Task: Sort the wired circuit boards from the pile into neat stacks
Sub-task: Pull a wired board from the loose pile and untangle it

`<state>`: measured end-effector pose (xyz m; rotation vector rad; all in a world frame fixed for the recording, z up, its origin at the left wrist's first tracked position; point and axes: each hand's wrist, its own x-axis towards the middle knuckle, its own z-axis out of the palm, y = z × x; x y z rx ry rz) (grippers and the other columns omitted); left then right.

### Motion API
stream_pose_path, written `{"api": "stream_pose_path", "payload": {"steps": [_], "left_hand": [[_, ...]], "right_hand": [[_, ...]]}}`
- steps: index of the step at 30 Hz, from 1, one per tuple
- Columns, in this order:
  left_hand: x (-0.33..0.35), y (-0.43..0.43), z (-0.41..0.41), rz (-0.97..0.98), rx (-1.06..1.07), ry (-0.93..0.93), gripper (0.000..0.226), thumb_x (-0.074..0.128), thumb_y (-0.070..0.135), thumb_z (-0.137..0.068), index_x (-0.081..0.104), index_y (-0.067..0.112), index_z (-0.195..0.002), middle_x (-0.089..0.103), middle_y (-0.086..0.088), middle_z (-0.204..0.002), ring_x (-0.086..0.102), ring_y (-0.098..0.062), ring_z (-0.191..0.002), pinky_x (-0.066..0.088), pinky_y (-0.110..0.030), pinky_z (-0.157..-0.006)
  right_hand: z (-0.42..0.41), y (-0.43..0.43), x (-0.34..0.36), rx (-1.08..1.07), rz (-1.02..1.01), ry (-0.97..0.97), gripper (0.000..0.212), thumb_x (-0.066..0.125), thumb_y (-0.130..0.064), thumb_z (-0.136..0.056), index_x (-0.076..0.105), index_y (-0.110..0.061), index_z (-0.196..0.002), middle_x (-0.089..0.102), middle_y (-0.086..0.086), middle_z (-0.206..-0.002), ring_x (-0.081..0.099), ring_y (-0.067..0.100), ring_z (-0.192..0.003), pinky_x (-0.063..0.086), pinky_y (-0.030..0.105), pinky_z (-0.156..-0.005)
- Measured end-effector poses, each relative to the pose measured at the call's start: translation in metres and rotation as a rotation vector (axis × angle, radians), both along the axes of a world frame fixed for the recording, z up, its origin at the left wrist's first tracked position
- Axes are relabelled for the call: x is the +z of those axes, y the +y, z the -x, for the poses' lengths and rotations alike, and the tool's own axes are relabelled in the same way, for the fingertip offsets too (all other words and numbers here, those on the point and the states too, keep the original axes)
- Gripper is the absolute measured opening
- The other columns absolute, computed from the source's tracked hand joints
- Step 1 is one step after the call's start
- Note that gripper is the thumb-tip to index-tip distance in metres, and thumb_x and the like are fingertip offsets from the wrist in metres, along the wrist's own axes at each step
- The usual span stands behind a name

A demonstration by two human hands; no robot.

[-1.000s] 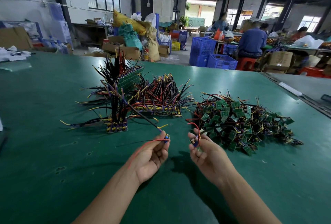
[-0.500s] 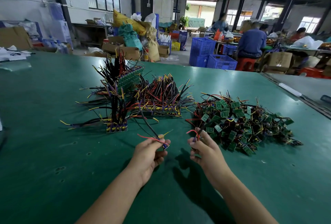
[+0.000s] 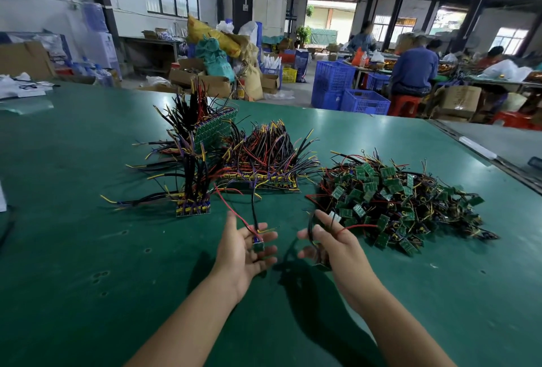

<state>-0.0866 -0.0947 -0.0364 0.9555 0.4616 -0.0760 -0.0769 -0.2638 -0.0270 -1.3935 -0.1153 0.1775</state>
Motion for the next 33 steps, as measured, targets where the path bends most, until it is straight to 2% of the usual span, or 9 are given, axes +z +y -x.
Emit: {"api": "stream_pose_path", "payload": {"steps": [5,9,11,14,18,22,27,30,33], "left_hand": [[-0.002,-0.004,0.001,-0.143,0.036,-0.021,0.063,0.045,0.066,-0.087,0.064,0.008,-0.104,0.074,-0.006,-0.076,0.064,-0.019,-0.060,0.053,-0.033,-0.053],[-0.001,-0.012,0.005,-0.281,-0.003,-0.138,0.062,0.046,0.070,-0.072,0.062,0.020,-0.104,0.074,0.001,-0.078,0.063,-0.011,-0.055,0.053,-0.027,-0.052],[-0.001,-0.014,0.007,-0.318,-0.046,-0.189,0.057,0.050,0.068,-0.071,0.060,0.022,-0.102,0.073,0.002,-0.084,0.063,-0.010,-0.058,0.053,-0.030,-0.059],[-0.003,-0.018,0.007,-0.374,-0.065,-0.220,0.029,0.056,0.046,-0.089,0.059,0.019,-0.099,0.072,0.003,-0.089,0.063,-0.009,-0.061,0.049,-0.034,-0.069],[-0.006,-0.023,0.006,-0.474,-0.050,-0.309,0.013,0.056,0.024,-0.097,0.060,0.014,-0.105,0.070,0.007,-0.070,0.060,-0.005,-0.058,0.049,-0.021,-0.059],[-0.011,-0.029,0.012,-0.704,-0.106,-0.411,0.012,0.061,0.019,-0.093,0.054,0.024,-0.102,0.054,0.007,-0.062,0.045,-0.004,-0.050,0.038,-0.017,-0.050],[-0.013,-0.036,0.020,-1.047,-0.113,-0.579,0.027,0.056,0.020,-0.084,0.040,0.034,-0.100,0.063,0.009,-0.072,0.057,-0.009,-0.062,0.045,-0.030,-0.055],[-0.014,-0.039,0.023,-1.117,-0.174,-0.603,0.033,0.057,0.023,-0.086,0.036,0.039,-0.106,0.066,0.006,-0.081,0.063,-0.019,-0.074,0.050,-0.041,-0.065],[-0.015,-0.044,0.026,-1.114,-0.217,-0.602,0.035,0.057,0.022,-0.084,0.030,0.037,-0.101,0.064,0.001,-0.085,0.062,-0.019,-0.077,0.049,-0.046,-0.067]], "right_hand": [[-0.003,0.001,-0.011,-0.001,-0.003,0.046,0.063,0.067,0.000,-0.086,0.038,-0.019,-0.139,0.065,-0.003,-0.072,0.055,0.013,-0.055,0.043,0.025,-0.061],[-0.005,0.000,-0.014,-0.037,0.038,0.025,0.028,0.066,0.000,-0.088,0.061,-0.018,-0.108,0.062,-0.005,-0.070,0.050,0.009,-0.050,0.041,0.022,-0.054],[-0.005,0.000,-0.014,-0.065,0.058,0.019,0.012,0.063,-0.003,-0.091,0.057,-0.014,-0.090,0.059,-0.002,-0.071,0.048,0.011,-0.047,0.040,0.024,-0.052],[-0.004,0.001,-0.012,-0.081,0.029,0.019,0.022,0.054,-0.002,-0.097,0.040,-0.014,-0.083,0.058,0.002,-0.070,0.036,0.012,-0.041,0.036,0.022,-0.045],[0.000,0.006,-0.011,-0.008,0.046,-0.014,0.029,0.063,-0.014,-0.093,0.037,-0.014,-0.080,0.038,-0.001,-0.057,0.027,0.011,-0.042,0.030,0.021,-0.042],[0.005,0.011,-0.009,-0.012,0.138,-0.080,0.029,0.078,-0.026,-0.081,0.054,-0.012,-0.089,0.045,-0.006,-0.058,0.039,0.009,-0.049,0.034,0.020,-0.050],[0.010,0.022,-0.010,0.015,0.115,-0.097,0.035,0.082,-0.032,-0.073,0.069,-0.018,-0.102,0.067,0.006,-0.081,0.064,0.017,-0.078,0.048,0.029,-0.073],[0.008,0.026,-0.011,-0.076,0.102,-0.117,0.011,0.073,-0.025,-0.086,0.071,-0.017,-0.093,0.072,-0.001,-0.072,0.067,0.009,-0.069,0.051,0.019,-0.063],[0.006,0.026,-0.012,-0.179,0.135,-0.108,0.028,0.061,-0.027,-0.095,0.063,-0.009,-0.074,0.061,-0.006,-0.058,0.056,0.008,-0.056,0.045,0.017,-0.053]]}}
